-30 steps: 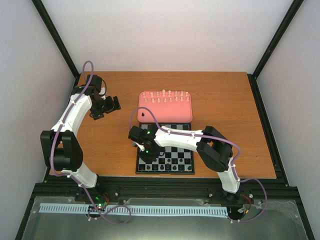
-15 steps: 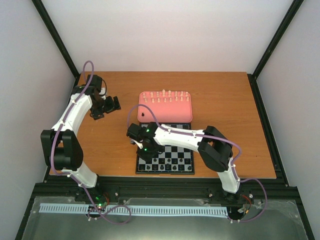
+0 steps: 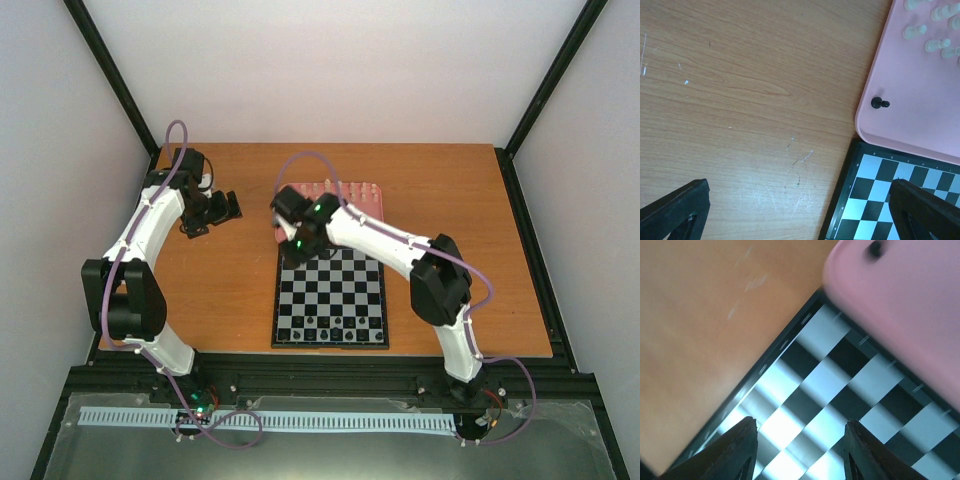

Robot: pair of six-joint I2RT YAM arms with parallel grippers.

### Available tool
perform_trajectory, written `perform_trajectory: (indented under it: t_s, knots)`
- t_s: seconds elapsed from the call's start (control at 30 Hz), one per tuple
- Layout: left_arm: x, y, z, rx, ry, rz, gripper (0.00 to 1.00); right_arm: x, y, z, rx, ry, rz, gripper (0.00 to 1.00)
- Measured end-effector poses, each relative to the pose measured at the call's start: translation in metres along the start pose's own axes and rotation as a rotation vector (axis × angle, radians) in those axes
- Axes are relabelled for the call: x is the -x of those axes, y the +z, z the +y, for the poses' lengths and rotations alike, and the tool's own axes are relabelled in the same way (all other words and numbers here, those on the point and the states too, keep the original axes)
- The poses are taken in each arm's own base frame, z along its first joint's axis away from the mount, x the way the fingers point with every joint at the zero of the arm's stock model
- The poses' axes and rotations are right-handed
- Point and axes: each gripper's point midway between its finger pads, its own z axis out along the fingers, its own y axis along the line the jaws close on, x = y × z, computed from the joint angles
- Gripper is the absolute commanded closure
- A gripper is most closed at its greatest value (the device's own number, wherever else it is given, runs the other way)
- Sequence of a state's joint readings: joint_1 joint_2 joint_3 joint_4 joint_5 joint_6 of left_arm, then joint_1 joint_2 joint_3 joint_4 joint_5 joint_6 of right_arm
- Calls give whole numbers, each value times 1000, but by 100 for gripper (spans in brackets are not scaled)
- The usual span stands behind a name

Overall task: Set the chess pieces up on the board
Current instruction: Pick up the chess piece from the storage box.

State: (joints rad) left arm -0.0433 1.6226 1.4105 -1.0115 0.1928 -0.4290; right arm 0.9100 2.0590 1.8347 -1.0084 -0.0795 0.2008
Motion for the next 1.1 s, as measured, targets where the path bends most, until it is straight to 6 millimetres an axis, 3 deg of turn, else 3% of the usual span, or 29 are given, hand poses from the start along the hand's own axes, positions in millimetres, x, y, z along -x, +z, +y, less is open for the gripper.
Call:
perform_trajectory:
  t_s: [0.17,0.33,0.5,1.1]
  knots:
    - [4,0,-3,-8,1,-2,0,61,4,-58,-1,109,-115,52]
    - [5,-1,-4,-10,2,-6,0,94,37,-80,30,115,-140,53]
    - [5,1,-3,-7,0,0,0,99,60,-78,63,85,-129,53]
    - [7,9,-3,1,-3,18,0,104,100,-84,59,70,-134,56]
